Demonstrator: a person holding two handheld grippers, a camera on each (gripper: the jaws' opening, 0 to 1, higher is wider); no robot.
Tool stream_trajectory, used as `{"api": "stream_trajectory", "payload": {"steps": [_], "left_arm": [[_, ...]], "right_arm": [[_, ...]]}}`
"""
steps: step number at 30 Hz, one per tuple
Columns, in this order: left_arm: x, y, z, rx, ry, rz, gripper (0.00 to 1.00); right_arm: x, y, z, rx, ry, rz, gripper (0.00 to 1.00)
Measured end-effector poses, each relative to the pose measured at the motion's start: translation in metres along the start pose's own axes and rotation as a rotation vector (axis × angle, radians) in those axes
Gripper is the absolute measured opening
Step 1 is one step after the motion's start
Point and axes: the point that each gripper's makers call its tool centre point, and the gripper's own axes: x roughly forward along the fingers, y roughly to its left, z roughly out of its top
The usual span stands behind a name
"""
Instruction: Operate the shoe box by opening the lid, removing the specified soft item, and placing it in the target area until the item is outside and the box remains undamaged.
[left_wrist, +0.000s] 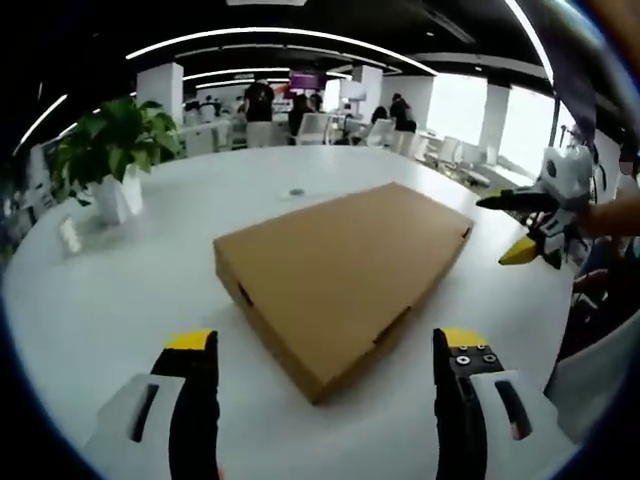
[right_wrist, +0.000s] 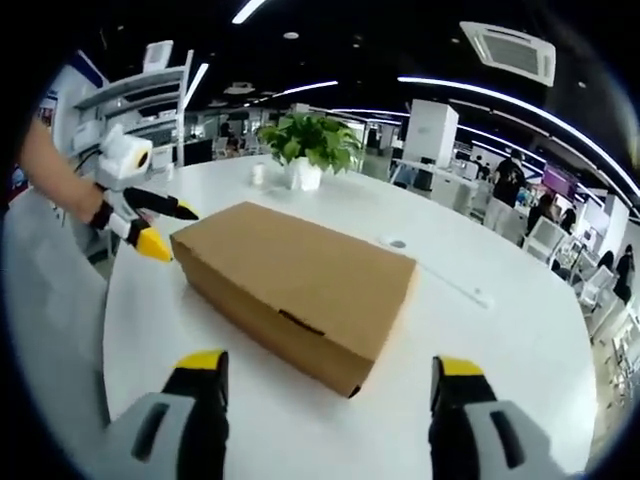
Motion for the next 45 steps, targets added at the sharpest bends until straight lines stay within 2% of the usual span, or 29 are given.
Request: {"api": "stream_trajectory", "payload": {"steps": [4,8,15,20,27,36,40,44,45], "left_arm": [[0.004,-0.002,0.005,-0.008,-0.011,-0.011,0.9],[0.006,-0.005,0.003,0.032,0.007,-0.029,0.88],[0.013,-0.006,0.002,-0.004,0.002,-0.034,0.86],[0.018,-0.007,0.006,-0.023,-0.008,-0.029,0.86],[0.023,-0.01,0.008,-0.022,-0.007,-0.034,0.84],[0.029,-0.006,-0.001,-0.023,-0.001,-0.022,0.82],[0.03,-0.005,-0.004,-0.023,0.012,-0.023,0.81],[0.03,-0.006,-0.005,-0.025,0.009,-0.027,0.81],[0.03,-0.006,-0.005,-0.025,0.011,-0.028,0.81]], "right_arm": [[0.005,-0.006,-0.001,0.016,0.004,0.001,0.82],[0.009,-0.01,-0.002,0.037,0.005,0.003,0.81],[0.014,-0.013,-0.003,0.055,0.01,0.011,0.79],[0.015,-0.015,0.005,0.058,-0.011,0.021,0.76],[0.027,-0.019,0.008,0.08,-0.012,0.035,0.72],[0.035,-0.01,0.011,0.063,-0.007,0.081,0.67],[0.041,-0.006,0.006,0.05,0.008,0.094,0.65],[0.045,0.0,0.003,0.025,0.027,0.123,0.59],[0.045,-0.001,0.003,0.018,0.029,0.111,0.6]]}}
